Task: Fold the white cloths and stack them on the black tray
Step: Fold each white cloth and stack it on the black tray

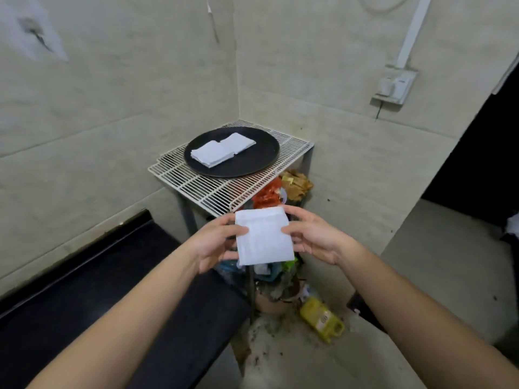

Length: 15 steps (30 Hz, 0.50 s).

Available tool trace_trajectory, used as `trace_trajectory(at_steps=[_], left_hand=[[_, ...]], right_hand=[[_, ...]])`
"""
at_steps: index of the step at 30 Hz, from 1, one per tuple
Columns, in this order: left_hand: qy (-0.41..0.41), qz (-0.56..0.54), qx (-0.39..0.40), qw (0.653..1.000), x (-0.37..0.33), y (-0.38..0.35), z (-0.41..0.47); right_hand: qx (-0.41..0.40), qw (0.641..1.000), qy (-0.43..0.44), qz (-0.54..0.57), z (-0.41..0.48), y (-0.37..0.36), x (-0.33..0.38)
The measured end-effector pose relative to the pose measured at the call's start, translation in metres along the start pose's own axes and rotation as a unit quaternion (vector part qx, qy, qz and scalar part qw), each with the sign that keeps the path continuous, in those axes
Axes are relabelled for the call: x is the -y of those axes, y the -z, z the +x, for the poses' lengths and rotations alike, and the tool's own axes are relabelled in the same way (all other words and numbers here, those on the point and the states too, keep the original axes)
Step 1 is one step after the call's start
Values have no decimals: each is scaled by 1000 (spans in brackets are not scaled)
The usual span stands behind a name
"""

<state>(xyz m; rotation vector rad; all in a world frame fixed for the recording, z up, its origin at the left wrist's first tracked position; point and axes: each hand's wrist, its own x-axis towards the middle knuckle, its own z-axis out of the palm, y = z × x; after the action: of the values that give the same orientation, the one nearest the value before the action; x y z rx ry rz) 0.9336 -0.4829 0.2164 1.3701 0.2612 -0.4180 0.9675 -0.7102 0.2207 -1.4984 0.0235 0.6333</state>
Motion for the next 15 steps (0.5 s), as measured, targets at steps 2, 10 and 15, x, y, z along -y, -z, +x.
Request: trace_trajectory(at_steps=[2,10,15], left_hand=[[-5,11,-1,1000,-32,-1,27],[-21,14,-79,997,-108,3,124],[-9,-21,-167,986,-145,10,210]], right_hand=[[0,1000,11,5,27,12,31],[30,998,31,-35,146,53,107],[91,993,21,-72,259,82,156]])
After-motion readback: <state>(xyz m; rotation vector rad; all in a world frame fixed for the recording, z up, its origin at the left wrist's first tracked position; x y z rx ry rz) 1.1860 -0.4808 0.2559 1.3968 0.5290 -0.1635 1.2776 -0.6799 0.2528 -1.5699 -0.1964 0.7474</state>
